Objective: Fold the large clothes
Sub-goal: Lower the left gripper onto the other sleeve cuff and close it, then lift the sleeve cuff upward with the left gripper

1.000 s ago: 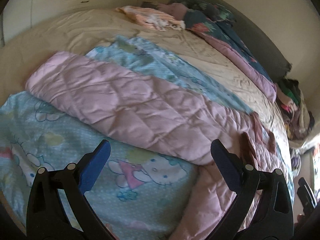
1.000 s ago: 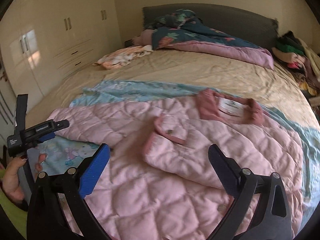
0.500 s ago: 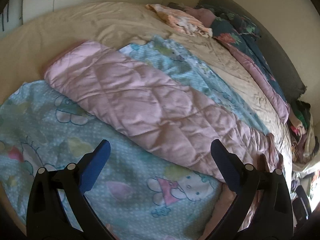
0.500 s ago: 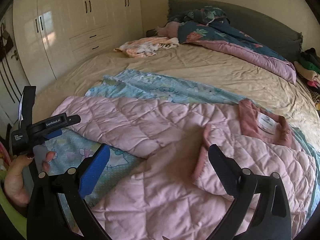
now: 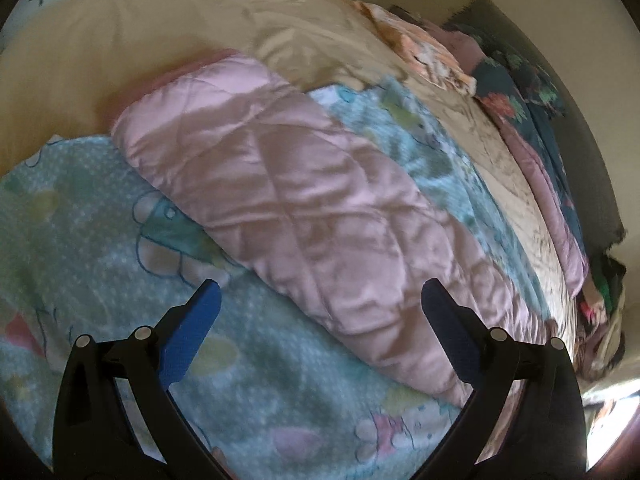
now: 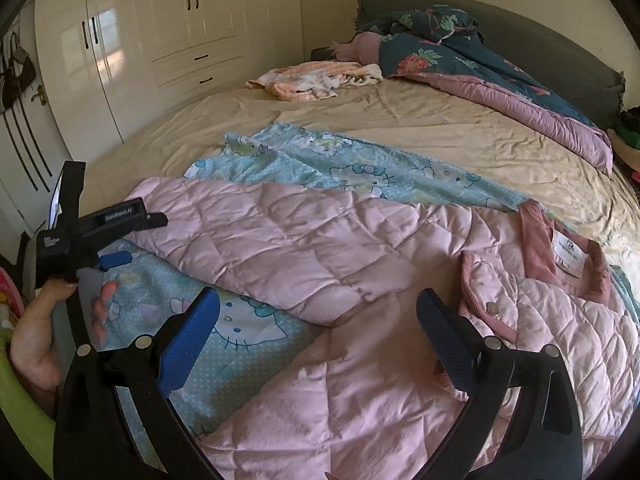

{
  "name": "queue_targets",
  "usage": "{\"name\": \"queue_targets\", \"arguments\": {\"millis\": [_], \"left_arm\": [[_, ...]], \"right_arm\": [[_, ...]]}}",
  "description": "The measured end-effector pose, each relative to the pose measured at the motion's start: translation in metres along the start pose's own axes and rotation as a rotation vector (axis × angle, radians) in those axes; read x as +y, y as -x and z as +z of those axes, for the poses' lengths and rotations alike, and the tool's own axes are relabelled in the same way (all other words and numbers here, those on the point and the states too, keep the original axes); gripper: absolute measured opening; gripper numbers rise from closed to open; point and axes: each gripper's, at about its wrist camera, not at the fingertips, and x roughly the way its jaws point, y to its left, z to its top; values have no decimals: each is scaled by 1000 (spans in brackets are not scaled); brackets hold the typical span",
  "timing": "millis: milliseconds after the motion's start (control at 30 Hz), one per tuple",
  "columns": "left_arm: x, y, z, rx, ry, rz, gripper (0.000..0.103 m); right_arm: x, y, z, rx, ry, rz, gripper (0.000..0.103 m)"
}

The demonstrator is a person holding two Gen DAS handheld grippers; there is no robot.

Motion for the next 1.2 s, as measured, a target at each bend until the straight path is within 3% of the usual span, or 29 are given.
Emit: {"name": "queue_targets", "arguments": {"millis": [367, 500, 533, 600, 633, 767, 1000, 1200], "left_arm": [[24, -23, 24, -54, 96, -4, 94], [43, -21, 28, -110, 183, -93, 93], [45, -20, 29, -117, 188, -97, 85], [47, -18, 30, -128, 181, -56, 53], [48, -16, 30, -134, 185, -55, 29], [44, -1, 32, -157, 185, -127, 15], [-1, 50, 27, -263, 86, -235, 10], [-37, 93, 6, -308, 11, -349, 8]], "right_arm": [[-21, 1, -11, 9, -26, -27, 98], [-29, 6, -15, 2, -39, -49, 98], [-31, 7, -16, 2, -43, -53, 98], [-35, 10, -18, 3, -53, -56, 98], [-37, 12, -20, 2, -55, -58, 98], [-43, 25, -26, -16, -65, -73, 98], [-61, 53, -44, -29, -90, -119, 98], [-84, 83, -58, -36, -140, -136, 98]]}}
